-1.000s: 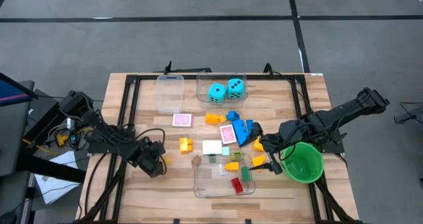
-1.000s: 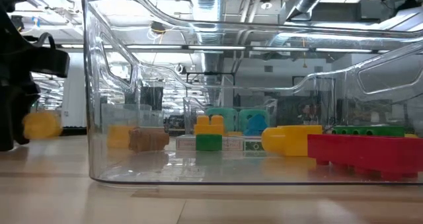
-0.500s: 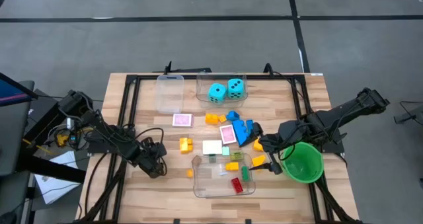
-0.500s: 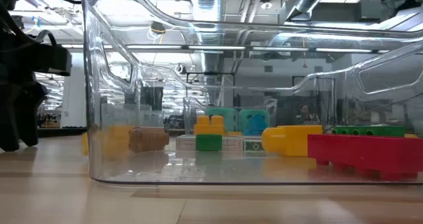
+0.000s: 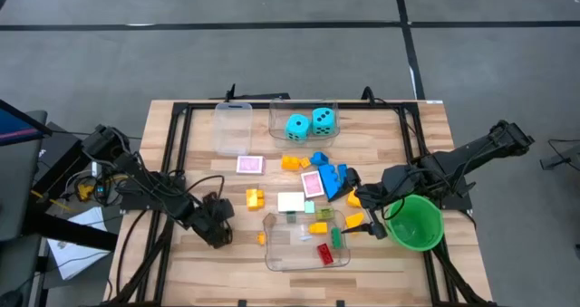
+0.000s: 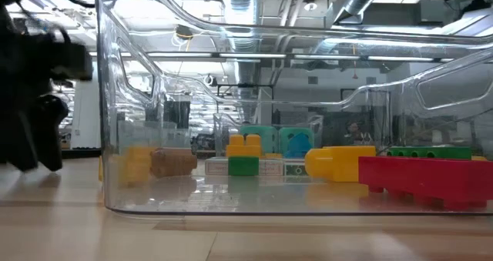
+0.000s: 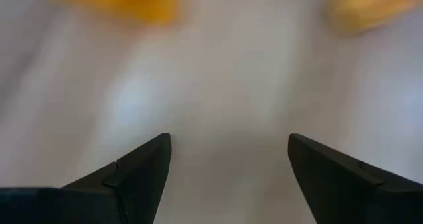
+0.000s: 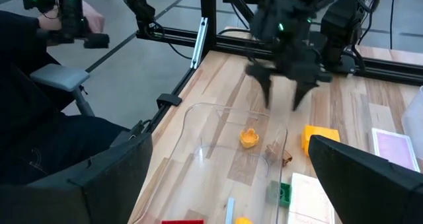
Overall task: Pick & Place Toys
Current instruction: Put the yellow game piece into the bottom transparent bin
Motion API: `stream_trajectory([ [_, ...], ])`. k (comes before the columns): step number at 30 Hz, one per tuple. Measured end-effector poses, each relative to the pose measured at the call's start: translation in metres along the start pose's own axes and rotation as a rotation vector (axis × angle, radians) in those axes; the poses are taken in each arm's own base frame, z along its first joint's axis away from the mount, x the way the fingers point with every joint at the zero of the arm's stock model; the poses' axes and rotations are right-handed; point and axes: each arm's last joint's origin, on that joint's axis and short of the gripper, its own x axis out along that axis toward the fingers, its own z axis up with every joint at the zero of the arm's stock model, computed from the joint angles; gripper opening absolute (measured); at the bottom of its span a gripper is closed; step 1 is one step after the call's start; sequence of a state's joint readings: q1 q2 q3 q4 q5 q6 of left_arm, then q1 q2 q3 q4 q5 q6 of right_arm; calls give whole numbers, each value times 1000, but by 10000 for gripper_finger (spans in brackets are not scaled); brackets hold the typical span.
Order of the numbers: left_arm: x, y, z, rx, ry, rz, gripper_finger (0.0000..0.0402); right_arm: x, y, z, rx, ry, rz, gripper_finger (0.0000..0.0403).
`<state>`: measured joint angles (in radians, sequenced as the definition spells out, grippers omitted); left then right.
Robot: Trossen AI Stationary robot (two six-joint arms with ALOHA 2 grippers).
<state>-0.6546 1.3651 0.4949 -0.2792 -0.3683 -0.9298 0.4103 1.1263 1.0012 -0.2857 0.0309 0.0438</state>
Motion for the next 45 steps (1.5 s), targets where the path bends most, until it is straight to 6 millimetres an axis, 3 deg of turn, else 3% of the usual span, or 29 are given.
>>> stream_trajectory([
  [7,3,-10,-17,39,-185,-241,298,0,0,-3,18,29,-1,397],
  [13,13,-2,-37,53,-295,-195,298,0,0,-3,19,28,-1,397],
  [19,34,-11,-42,87,-373,-181,298,0,0,-3,19,27,-1,397],
  [24,48,-21,-41,161,-468,-130,298,0,0,-3,18,27,-1,397],
  [35,65,-42,-37,221,-507,-45,298,0,0,-3,18,27,-1,397],
  [45,67,-48,-29,203,-533,-31,298,0,0,-3,19,26,-1,397],
])
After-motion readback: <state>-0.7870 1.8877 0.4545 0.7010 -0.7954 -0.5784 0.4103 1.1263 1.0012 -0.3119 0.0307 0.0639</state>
